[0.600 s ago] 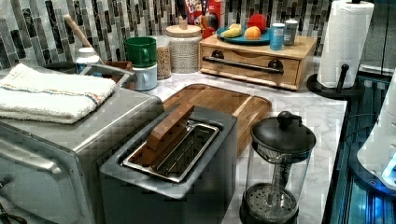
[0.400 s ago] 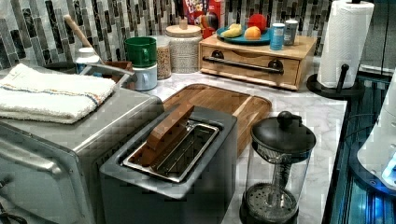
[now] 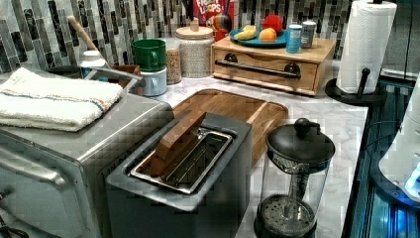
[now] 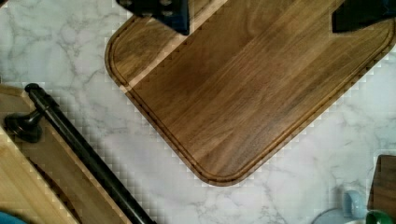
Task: Open the drawer.
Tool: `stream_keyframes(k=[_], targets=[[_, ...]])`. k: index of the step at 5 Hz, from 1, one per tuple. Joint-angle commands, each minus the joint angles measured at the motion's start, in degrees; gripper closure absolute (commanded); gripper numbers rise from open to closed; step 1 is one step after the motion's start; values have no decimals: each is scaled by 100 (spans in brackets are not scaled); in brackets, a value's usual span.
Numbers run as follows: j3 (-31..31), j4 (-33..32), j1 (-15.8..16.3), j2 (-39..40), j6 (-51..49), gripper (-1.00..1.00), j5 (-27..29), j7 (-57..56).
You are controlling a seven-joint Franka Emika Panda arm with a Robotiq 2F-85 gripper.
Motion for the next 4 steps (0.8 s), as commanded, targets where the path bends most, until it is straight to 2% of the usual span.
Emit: stream_keyframes(k=[1, 4], targets=[[-110, -656, -206, -318, 454, -100, -113, -2566], [-409, -1145, -406, -412, 1107, -100, -382, -4456]])
